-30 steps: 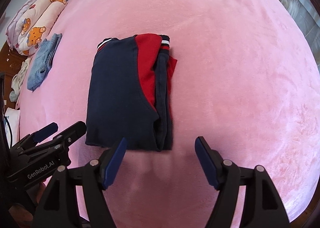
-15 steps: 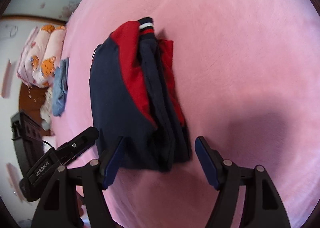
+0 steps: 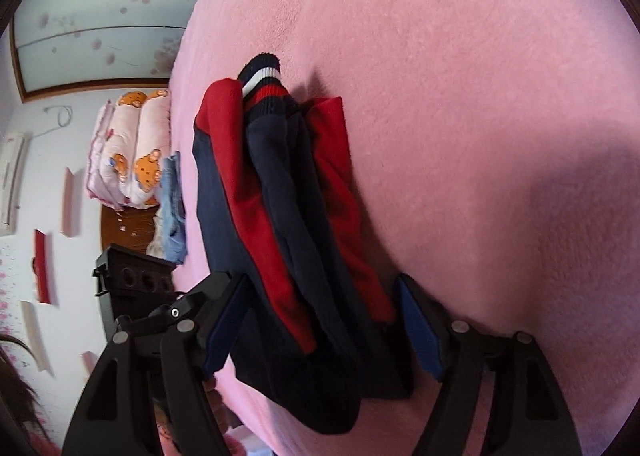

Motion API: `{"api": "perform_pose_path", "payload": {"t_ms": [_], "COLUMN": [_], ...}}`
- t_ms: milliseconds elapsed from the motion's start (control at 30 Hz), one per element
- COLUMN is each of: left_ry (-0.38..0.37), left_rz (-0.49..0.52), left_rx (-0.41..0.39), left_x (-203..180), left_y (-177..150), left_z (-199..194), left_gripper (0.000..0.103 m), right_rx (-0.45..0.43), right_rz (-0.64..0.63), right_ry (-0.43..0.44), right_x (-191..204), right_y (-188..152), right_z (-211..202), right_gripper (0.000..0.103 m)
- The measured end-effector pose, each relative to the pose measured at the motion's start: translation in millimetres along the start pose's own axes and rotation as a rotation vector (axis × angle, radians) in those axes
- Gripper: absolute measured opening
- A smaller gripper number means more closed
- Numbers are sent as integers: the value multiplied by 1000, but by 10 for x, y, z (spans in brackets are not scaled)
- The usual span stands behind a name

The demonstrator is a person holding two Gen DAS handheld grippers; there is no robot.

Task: Fold large clothes
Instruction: 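Grasp the folded navy jacket with the left gripper while the right gripper grasps it too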

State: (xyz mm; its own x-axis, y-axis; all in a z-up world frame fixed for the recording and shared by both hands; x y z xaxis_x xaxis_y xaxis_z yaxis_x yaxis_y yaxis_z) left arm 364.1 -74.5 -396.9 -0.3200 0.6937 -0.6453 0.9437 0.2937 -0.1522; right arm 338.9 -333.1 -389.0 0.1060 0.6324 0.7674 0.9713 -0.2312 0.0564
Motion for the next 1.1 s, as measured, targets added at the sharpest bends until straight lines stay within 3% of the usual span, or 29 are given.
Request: {"api": "perform_pose_path", "payload": {"t_ms": [133, 167, 233, 433, 533, 833, 1100], "left_ry": [-14, -13, -6, 6, 36, 94, 198], "left_rz": [4, 1, -1, -3, 21, -40, -106], "left_rx": [-12, -19, -40, -99, -129, -136, -162], "left_x": [-9, 3, 61, -31, -139, -280, -32], "left_y": [2, -5, -39, -106, -163, -695, -1274], "left_z": [27, 15, -71, -182, -280, -735, -1628], "left_gripper": [88, 86, 73, 54, 50, 47, 47], "right_rx": [26, 31, 36, 12, -10, 109, 246], "right_rz": [-2, -7, -23, -16, 4, -28, -43], "right_ry": [55, 64, 84, 76, 80, 43, 45], "right_x": [-23, -28, -23, 70, 120, 524, 1270], "right_y": [54, 61, 72, 107, 70, -297, -901], "right_z": [69, 63, 72, 106, 36, -203, -57], "right_gripper": [73, 71, 55, 41, 34, 30, 28]}}
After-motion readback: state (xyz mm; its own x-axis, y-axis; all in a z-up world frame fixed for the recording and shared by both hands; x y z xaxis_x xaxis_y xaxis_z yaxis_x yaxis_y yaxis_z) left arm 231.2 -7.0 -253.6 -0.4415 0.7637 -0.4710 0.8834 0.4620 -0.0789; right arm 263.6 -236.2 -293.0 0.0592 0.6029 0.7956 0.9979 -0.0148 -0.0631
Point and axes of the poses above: each gripper's, at about its wrist camera, not at the fingertips, and z roughly the way its jaws point, x to its left, y to its top, the point moved 1 cm from there along z, roughly the way its jaws point, and after that the axes turned 11 degrees about -z, right-handed, at the moved point
